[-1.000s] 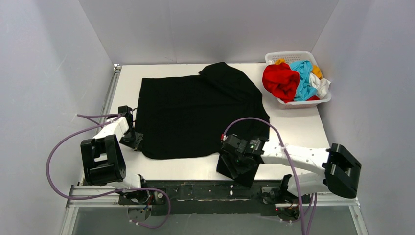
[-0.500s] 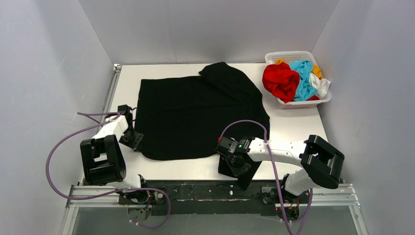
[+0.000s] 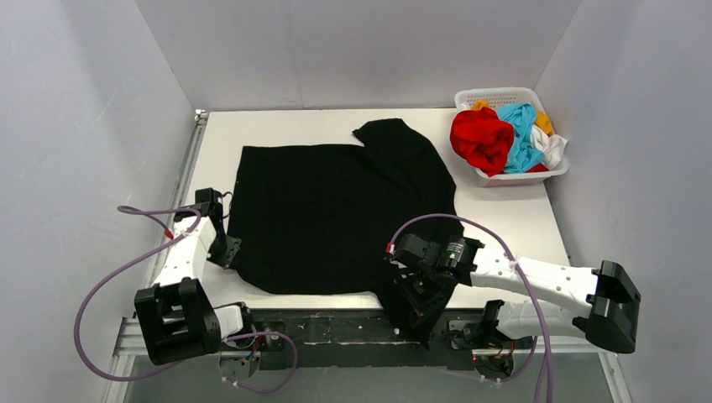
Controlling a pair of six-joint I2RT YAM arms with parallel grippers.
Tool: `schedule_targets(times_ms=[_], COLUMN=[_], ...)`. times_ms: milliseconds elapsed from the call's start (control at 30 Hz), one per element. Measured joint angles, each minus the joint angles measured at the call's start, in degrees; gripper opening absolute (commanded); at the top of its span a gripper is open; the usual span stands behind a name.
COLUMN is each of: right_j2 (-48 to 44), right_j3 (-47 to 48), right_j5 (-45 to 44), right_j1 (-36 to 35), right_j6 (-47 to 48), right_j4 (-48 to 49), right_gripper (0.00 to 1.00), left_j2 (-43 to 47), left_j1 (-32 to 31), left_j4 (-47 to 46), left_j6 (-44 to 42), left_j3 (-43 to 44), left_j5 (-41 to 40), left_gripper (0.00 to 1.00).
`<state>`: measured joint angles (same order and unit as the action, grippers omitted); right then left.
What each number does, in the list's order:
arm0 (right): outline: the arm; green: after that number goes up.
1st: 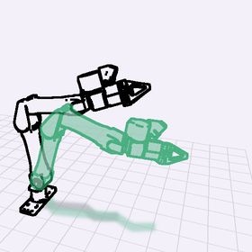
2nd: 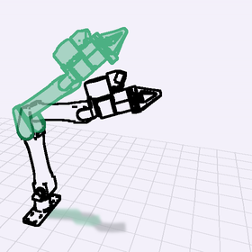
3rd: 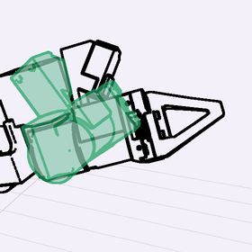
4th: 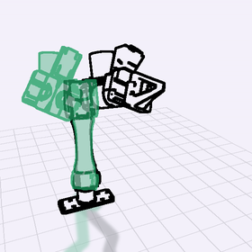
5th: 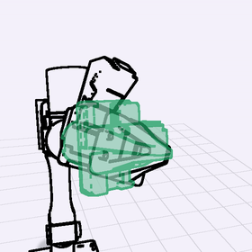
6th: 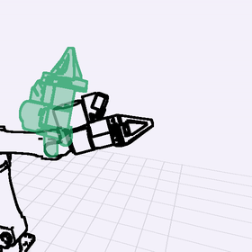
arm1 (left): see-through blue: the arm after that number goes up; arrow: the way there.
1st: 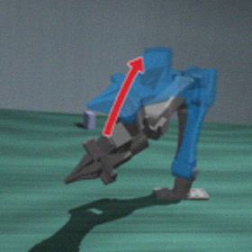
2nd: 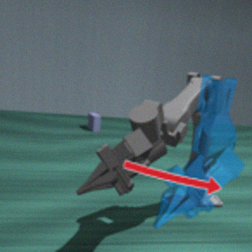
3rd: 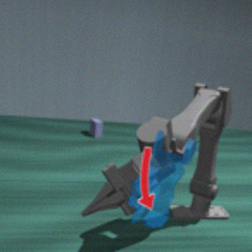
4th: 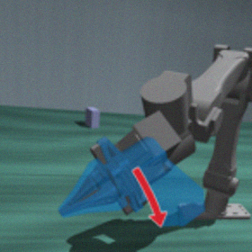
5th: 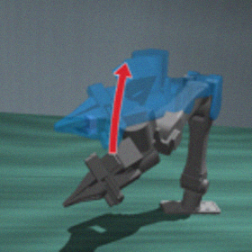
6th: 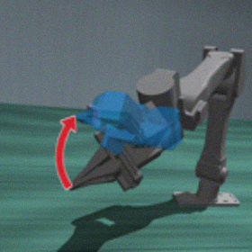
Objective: Fold and stack the t-shirts
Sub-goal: Grab the side of the flattened tshirt closest away from the robot with both arms, then fold the flattened tshirt in 1/3 of the way
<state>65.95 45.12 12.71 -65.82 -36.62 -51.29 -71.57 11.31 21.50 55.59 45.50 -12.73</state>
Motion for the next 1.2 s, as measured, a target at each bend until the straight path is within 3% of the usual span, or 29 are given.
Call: schedule_targets(times_ms=[200,600,1033,1200], right_j2=[-1.09,7.37,29.35,38.38], right_j3=[2.45,21.73,42.27,49.24], right_j5=[2.27,-9.46,-9.62,-9.35], right_j1=[0.52,20.92,32.48,35.36], right_j6=[0.07,9.35,25.70,29.16], right_j4=[-5.35,-7.56,-6.69,-6.91], right_gripper=[0.01,0.01,0.01,0.03], left_j2=[4.13,-2.95,-19.08,-24.52], left_j1=[0.00,0.00,0.15,0.20], left_j4=[4.92,8.33,11.54,12.41], left_j6=[1.18,1.55,3.87,4.07], left_j3=[-1.27,7.13,18.75,22.47], left_j5=[-1.88,-2.38,-2.86,-3.45], left_gripper=[0.00,0.00,0.00,0.14])
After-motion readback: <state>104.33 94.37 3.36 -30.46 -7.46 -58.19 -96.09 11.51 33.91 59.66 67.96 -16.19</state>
